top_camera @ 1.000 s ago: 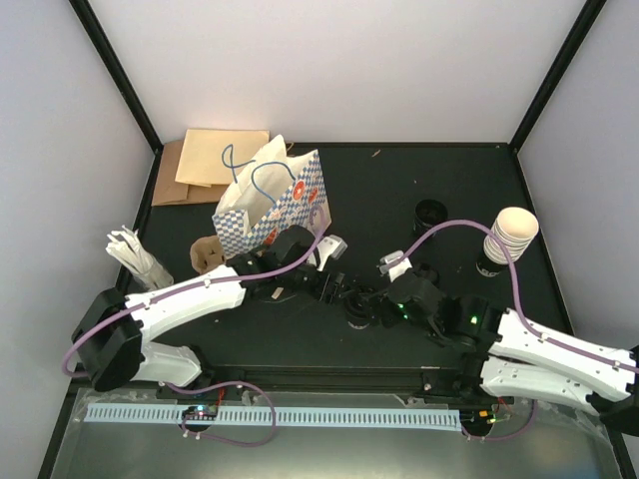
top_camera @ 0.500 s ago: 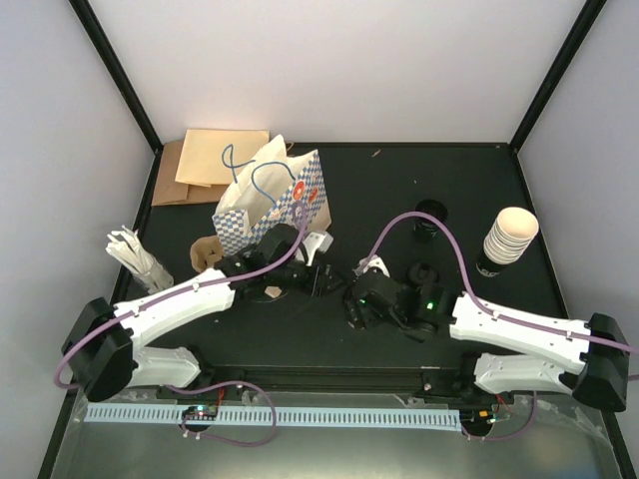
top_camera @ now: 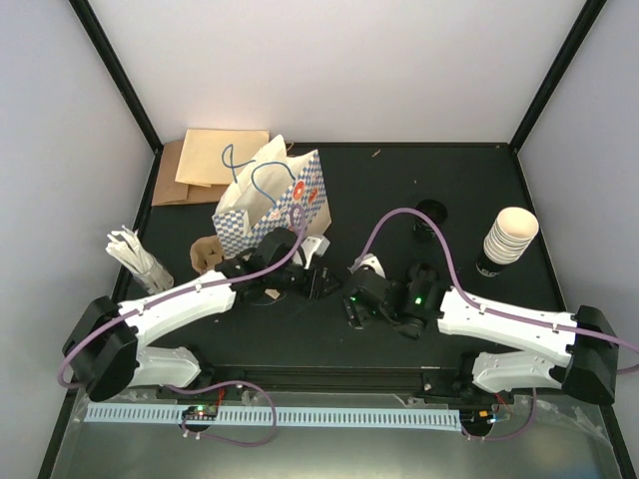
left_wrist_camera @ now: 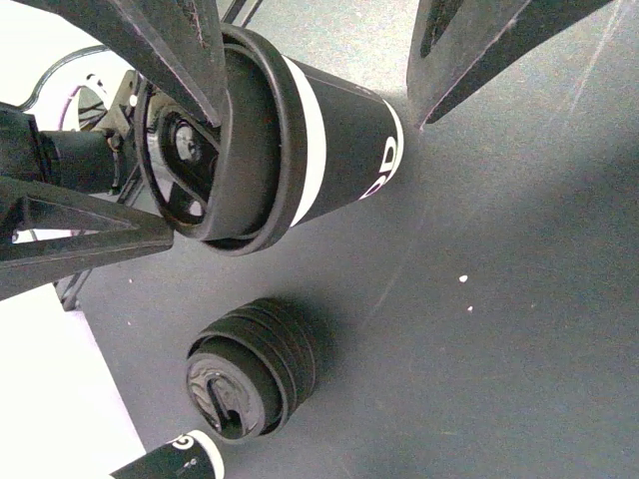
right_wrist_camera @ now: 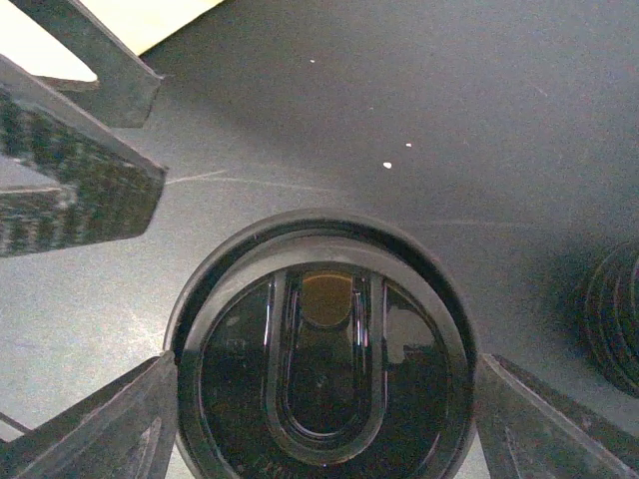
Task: Pack the takeout coffee
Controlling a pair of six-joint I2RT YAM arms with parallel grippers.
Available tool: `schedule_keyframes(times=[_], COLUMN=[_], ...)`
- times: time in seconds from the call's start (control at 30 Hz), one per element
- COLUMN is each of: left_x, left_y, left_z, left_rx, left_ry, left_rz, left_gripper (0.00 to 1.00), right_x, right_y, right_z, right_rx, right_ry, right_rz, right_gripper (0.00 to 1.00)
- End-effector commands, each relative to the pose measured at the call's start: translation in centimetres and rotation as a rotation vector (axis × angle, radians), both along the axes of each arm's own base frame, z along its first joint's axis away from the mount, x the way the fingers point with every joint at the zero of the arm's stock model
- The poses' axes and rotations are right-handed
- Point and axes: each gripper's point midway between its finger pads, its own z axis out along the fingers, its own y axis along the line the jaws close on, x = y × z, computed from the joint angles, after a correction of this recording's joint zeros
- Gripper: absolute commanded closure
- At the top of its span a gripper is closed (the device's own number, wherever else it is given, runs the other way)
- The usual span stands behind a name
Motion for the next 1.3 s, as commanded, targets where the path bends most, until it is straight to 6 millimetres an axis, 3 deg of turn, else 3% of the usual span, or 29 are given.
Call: schedule_keyframes(times=[0.0,0.37,0.6,0.87,1.27], left_x=[0.4,0.4,-0.4,-1.0,-1.3], left_y=[-0.9,-0.9,-0.2,0.0,0.2], left_z=[-0.7,-1.6,-2.1,-3.0,-0.5], left_rx=[-0.018,0.001,-0.003,0.001,-0.079], left_ry=[0.016,0.025,0.056,0.087,0.032], left_rz=[-0.02,-0.028,-0.026,-0.037,-0.025], left_gripper=[0.48,0.49,0.49,0.51,0.49], right_x=[0.4,0.3,-1.5,-1.8,-1.7], right_y=[0.1,0.2,1.8,1.7,1.2], right_z=[0.5,0.2,-0.6,-1.3,-2.2], right_rx=[-0.011,-0.029,0.063,0.039,-0.024], right_ry=[-0.015,-0.013,-0.015,-0.007,0.011], right_rz=[-0.024,0.003,0.206,0.24,0.236], right_gripper=[0.19,0.3,0.36,0.36,0.37])
